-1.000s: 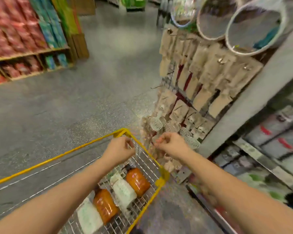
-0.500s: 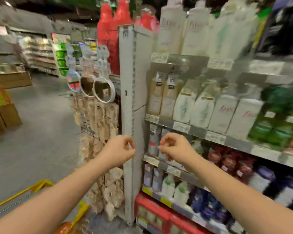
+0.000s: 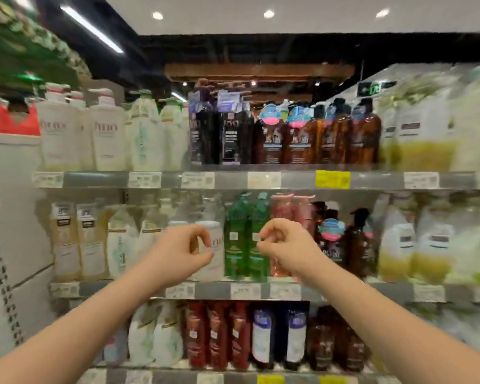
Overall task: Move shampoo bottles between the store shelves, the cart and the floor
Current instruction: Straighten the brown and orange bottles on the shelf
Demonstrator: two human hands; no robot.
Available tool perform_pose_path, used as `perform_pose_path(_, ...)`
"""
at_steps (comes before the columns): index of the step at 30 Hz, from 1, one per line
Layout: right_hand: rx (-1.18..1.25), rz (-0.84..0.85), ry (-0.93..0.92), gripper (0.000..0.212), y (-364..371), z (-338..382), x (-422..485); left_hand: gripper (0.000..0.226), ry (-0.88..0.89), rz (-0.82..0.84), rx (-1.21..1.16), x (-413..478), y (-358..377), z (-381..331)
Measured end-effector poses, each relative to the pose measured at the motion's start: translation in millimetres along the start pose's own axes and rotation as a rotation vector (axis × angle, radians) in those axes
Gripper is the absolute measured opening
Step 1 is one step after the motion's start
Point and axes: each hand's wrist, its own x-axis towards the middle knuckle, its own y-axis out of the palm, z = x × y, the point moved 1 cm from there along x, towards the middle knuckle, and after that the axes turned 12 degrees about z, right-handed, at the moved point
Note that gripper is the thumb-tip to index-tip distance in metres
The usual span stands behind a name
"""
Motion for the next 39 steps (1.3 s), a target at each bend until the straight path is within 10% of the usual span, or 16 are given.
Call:
perform_pose_path(20,-0.286,-0.499,-0.035,0.011,-281.4,7.9,85.2,0.011,0.402,-0.17,-0.028,255.1,-26.7,-140.7)
perform_pose_path(32,-0.597,-0.418,0.124,0.096,-363.0,-14.4,143.2,0.097,0.211,-0.002,-0.092,372.2,0.7,-215.3)
perform_pose_path(39,-0.687,-0.378,0.138,0.104,-373.6,-21.3,169.8,0.111,0.084,0.152,-0.226,411.1,-3.3,-228.6)
